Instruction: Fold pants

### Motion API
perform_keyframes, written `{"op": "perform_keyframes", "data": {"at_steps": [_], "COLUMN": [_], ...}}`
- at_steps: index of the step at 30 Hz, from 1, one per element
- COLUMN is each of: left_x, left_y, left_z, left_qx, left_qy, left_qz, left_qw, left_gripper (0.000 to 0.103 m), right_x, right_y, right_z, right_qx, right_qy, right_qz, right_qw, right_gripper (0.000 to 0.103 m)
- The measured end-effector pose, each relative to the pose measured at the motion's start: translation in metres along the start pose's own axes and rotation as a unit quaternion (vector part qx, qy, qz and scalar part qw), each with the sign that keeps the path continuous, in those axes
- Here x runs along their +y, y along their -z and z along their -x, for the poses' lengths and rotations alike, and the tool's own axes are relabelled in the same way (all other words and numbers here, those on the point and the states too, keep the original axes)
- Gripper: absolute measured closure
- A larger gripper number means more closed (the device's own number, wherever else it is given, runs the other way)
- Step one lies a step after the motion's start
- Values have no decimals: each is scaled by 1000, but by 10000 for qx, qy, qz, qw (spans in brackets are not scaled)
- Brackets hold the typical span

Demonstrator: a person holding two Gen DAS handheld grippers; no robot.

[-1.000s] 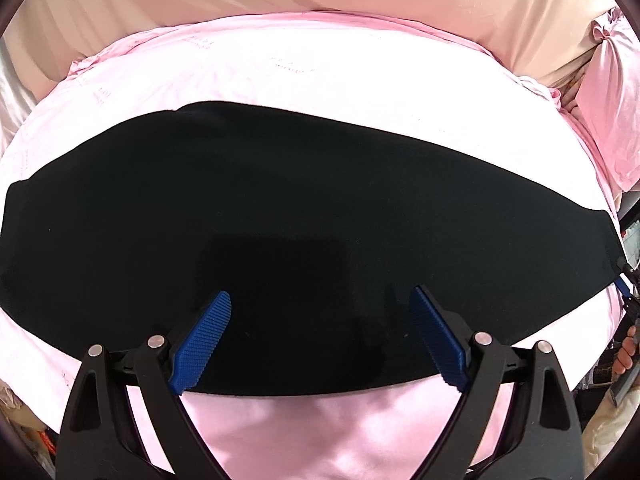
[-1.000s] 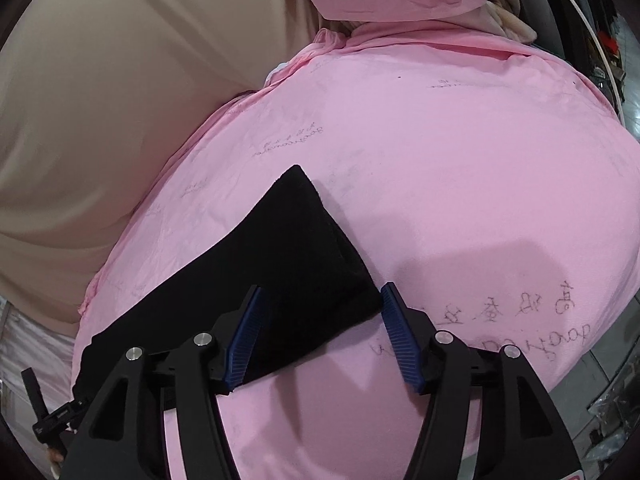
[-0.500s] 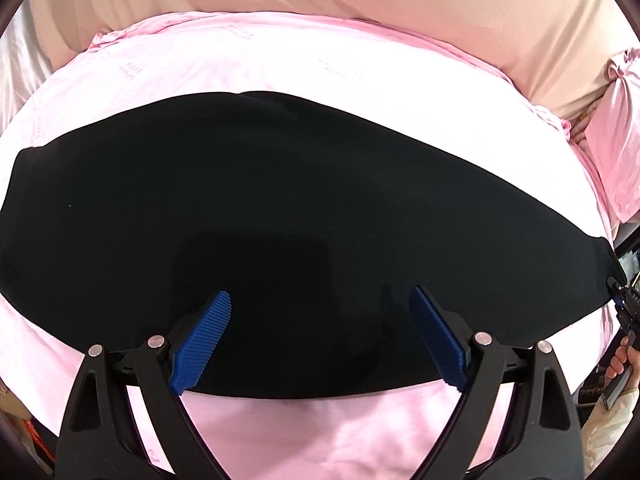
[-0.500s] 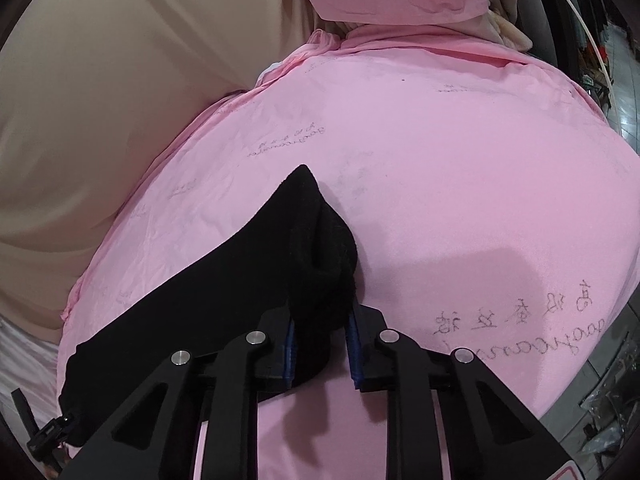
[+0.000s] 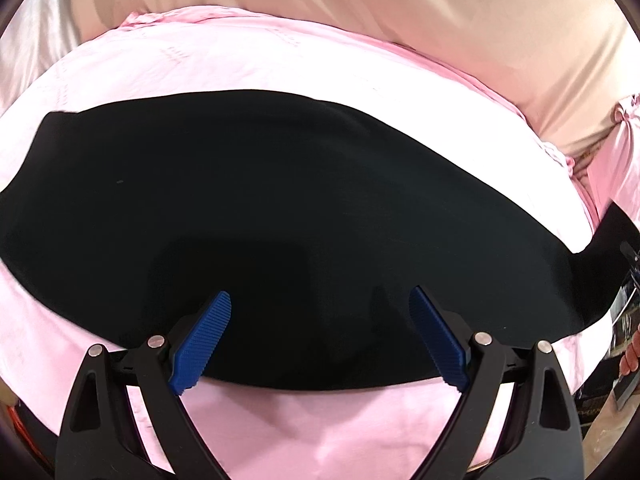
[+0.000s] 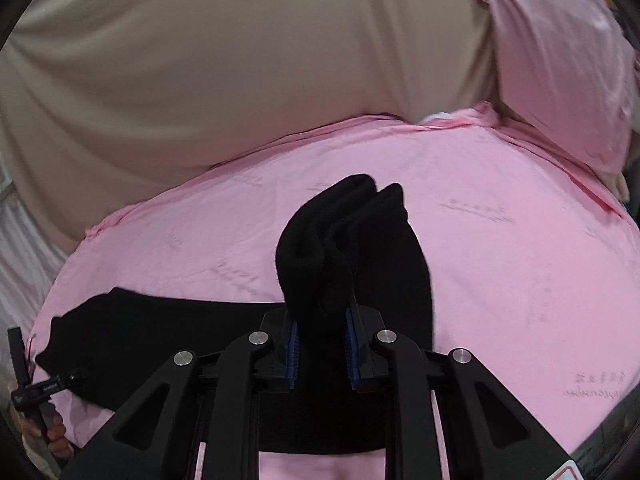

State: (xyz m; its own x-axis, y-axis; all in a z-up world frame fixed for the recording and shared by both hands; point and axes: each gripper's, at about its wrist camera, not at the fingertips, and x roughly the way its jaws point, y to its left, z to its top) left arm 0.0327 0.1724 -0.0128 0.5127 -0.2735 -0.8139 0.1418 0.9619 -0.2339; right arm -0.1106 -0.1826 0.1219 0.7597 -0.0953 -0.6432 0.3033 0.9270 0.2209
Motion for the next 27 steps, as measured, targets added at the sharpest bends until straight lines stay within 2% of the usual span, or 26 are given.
{"op": "perform_keyframes", "data": {"at_steps": [5,7,9,11,13,15,17,19,22,25,27], "left_x": [17,21,25,25,24,22,20,14,3,-13,-30], "left_y": [4,5,5,4,1,-2,-5,-10,-15,-18,-21], "left_z": [9,10,9,9,9,9,7,4,-1,-7,-12], "left_qx": [-84,-90,-77,-66,-73,-79,-77,-79,-66,23,168], "left_qy": [-105,-150,-168,-185,-220,-259,-277,-256,-180,7,404], "left_qz": [207,254,307,319,300,275,267,265,223,158,132], "left_qw": [9997,9995,9994,9993,9993,9993,9992,9993,9996,9999,9990], "left_gripper": [15,15,15,15,15,15,14,14,15,15,14], "right_x": [85,110,127,131,119,91,53,14,-41,-72,-78], "right_y": [14,31,54,70,69,58,45,40,48,65,72], "right_z": [-49,-74,-95,-95,-74,-44,-16,-1,-1,-16,-26], "right_qx": [541,934,1339,1394,1268,952,603,458,605,835,941], "right_qy": [-674,-840,-786,-706,-858,-839,-582,-282,72,-231,-378], "right_qz": [846,1148,1460,1764,1704,1386,967,536,-154,-771,-933], "right_qw": [9927,9854,9770,9718,9734,9822,9918,9971,9980,9932,9905], "right_gripper": [85,83,76,65,59,54,42,41,40,40,40]}}
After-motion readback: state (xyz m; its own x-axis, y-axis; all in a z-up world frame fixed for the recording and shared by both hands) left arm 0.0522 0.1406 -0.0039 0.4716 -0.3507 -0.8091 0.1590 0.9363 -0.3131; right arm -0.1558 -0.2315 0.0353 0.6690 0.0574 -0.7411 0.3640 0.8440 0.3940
